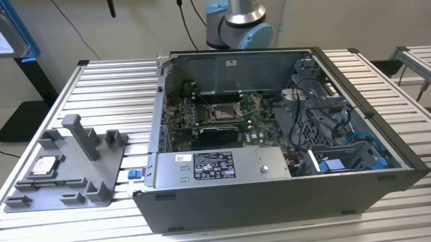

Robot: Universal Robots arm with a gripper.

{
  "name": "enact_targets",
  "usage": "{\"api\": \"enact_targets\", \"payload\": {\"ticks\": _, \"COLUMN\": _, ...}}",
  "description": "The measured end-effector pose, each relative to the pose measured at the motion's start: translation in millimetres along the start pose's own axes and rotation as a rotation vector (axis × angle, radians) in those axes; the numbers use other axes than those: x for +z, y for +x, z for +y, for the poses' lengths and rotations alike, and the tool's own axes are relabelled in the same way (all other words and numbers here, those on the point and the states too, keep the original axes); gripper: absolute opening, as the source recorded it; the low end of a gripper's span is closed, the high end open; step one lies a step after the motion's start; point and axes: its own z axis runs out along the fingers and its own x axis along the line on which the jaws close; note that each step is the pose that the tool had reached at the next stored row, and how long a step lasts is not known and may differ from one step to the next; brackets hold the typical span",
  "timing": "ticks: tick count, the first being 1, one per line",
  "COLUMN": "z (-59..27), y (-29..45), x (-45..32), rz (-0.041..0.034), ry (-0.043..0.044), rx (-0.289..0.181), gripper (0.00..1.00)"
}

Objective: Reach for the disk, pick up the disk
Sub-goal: 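Pick up the disk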

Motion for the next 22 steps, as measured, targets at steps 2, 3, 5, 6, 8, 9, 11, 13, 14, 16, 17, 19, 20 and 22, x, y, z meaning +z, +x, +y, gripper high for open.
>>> {"api": "enact_targets", "payload": {"ticks": 2, "z": 0.1, "y": 0.0, "x": 0.0, "rz": -0.0012, "ry": -0.0002, "rx": 0.0, "gripper": 0.0}}
{"api": "enact_targets", "payload": {"ticks": 3, "z": 0.0, "y": 0.0, "x": 0.0, "rz": -0.0019, "ry": -0.0002, "rx": 0.0, "gripper": 0.0}}
{"api": "enact_targets", "payload": {"ticks": 5, "z": -0.2, "y": 0.0, "x": 0.0, "rz": -0.0024, "ry": -0.0001, "rx": 0.0, "gripper": 0.0}}
{"api": "enact_targets", "payload": {"ticks": 6, "z": -0.9, "y": 0.1, "x": 0.0, "rz": -0.0025, "ry": -0.0002, "rx": 0.0, "gripper": 0.0}}
{"api": "enact_targets", "payload": {"ticks": 8, "z": -4.2, "y": -0.2, "x": 0.0, "rz": -0.0025, "ry": -0.0003, "rx": 0.0, "gripper": 0.0}}
{"api": "enact_targets", "payload": {"ticks": 9, "z": -6.3, "y": -0.4, "x": 0.0, "rz": -0.0025, "ry": -0.0004, "rx": 0.0, "gripper": 0.0}}
{"api": "enact_targets", "payload": {"ticks": 11, "z": -10.8, "y": -0.6, "x": 0.0, "rz": -0.0024, "ry": -0.0005, "rx": 0.0, "gripper": 0.0}}
{"api": "enact_targets", "payload": {"ticks": 13, "z": -16.0, "y": -0.9, "x": 0.0, "rz": -0.0025, "ry": -0.0007, "rx": 0.0, "gripper": 0.0}}
{"api": "enact_targets", "payload": {"ticks": 14, "z": -18.5, "y": -1.1, "x": 0.0, "rz": -0.0025, "ry": -0.0007, "rx": 0.0, "gripper": 0.0}}
{"api": "enact_targets", "payload": {"ticks": 16, "z": -23.7, "y": -1.4, "x": 0.0, "rz": -0.0024, "ry": -0.001, "rx": 0.0, "gripper": 0.0}}
{"api": "enact_targets", "payload": {"ticks": 17, "z": -26.1, "y": -1.6, "x": 0.0, "rz": -0.0024, "ry": -0.001, "rx": 0.0, "gripper": 0.0}}
{"api": "enact_targets", "payload": {"ticks": 19, "z": -30.9, "y": -1.8, "x": 0.0, "rz": -0.0024, "ry": -0.0011, "rx": 0.0, "gripper": 0.0}}
{"api": "enact_targets", "payload": {"ticks": 20, "z": -33.3, "y": -2.0, "x": 0.0, "rz": -0.0024, "ry": -0.0011, "rx": 0.0, "gripper": 0.0}}
{"api": "enact_targets", "payload": {"ticks": 22, "z": -38.4, "y": -2.3, "x": 0.1, "rz": -0.0025, "ry": -0.0011, "rx": 0.0, "gripper": 0.0}}
